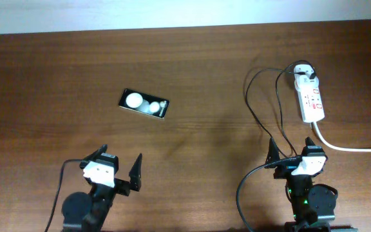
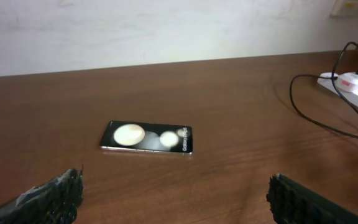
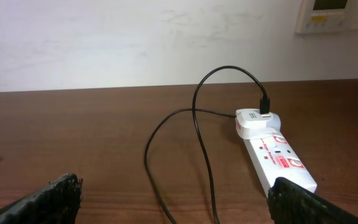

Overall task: Plug charger to phone and switch on socket
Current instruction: 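Reach the left gripper forward over the black phone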

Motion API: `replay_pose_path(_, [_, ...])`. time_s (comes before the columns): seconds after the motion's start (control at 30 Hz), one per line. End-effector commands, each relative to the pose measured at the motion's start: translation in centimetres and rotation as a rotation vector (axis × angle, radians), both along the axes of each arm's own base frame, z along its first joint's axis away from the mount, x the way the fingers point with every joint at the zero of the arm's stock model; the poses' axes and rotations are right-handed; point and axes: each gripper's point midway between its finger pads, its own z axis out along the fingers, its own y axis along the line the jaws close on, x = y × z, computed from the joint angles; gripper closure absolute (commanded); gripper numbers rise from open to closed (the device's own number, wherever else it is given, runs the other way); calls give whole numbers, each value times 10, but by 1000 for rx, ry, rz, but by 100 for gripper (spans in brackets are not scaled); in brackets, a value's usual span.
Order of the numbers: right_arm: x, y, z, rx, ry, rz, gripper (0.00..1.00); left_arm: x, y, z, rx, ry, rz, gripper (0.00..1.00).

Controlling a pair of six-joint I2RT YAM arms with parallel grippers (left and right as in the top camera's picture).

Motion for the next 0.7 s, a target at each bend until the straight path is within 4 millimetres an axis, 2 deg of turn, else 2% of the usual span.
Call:
replay_pose_path(0.0, [0, -2, -5, 3, 14, -8, 1, 3, -3, 24, -12, 12, -9, 1])
replay_pose_path(0.4, [0, -2, -5, 3, 14, -8, 1, 39, -6, 29, 66, 391, -22, 1])
replay_pose_path(0.47, [0, -2, -5, 3, 14, -8, 1, 42, -7, 33, 122, 410, -47, 1])
replay_pose_path(0.57, [0, -2, -5, 3, 14, -8, 1, 43, -7, 52, 124, 437, -50, 1])
replay_pose_path(0.67, [0, -2, -5, 3, 14, -8, 1, 38, -7, 47, 125, 471, -54, 1])
